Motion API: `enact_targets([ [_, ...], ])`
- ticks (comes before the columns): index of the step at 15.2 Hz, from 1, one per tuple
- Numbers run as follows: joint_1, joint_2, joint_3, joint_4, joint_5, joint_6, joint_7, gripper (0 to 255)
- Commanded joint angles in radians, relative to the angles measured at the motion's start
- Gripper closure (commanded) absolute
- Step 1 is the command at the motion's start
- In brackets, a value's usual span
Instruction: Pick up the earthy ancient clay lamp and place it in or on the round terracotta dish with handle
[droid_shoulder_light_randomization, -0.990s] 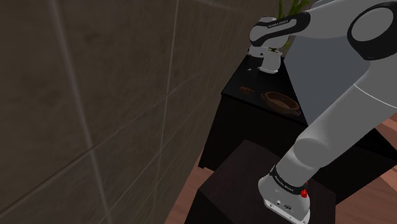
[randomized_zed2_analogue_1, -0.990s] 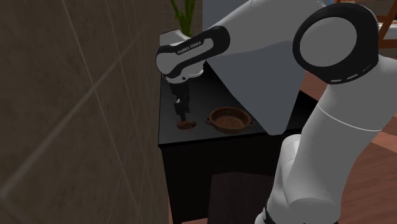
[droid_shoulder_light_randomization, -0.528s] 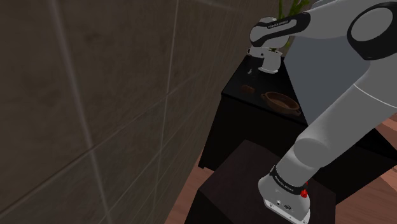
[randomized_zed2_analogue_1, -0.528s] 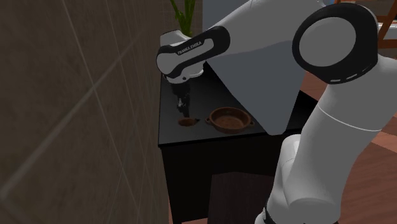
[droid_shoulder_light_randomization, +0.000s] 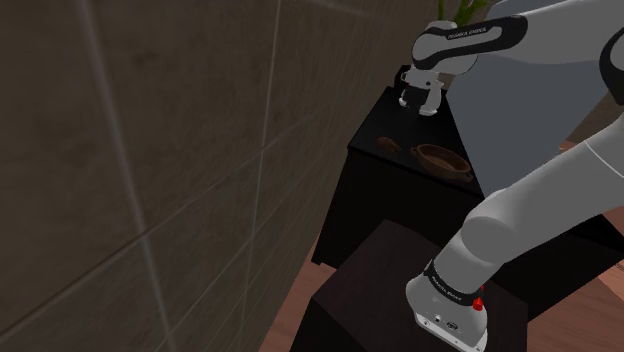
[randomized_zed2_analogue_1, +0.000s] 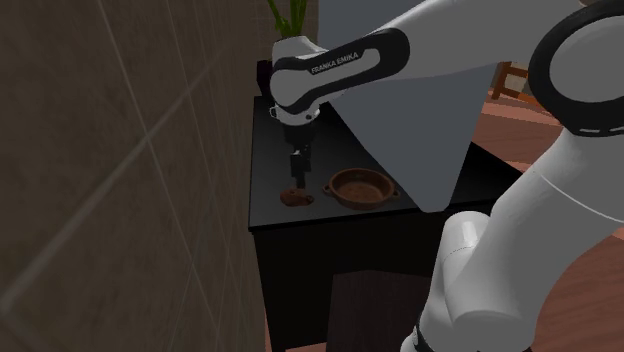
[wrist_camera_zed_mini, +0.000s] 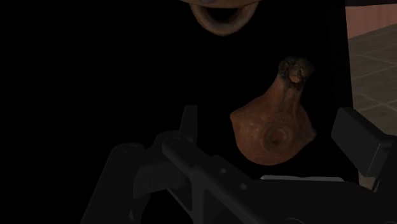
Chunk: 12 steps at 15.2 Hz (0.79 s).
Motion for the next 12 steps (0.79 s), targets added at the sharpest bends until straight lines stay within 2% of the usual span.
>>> enact_targets([
  [1, -0.002, -0.028, 0.002, -0.041, -0.003, 0.021, 0.001, 0],
  [7, -0.004, -0.012, -0.008, -0.117, -0.005, 0.112, 0.0, 0],
  [12, -0.004, -0.012, -0.008, -0.117, -0.005, 0.112, 0.0, 0],
])
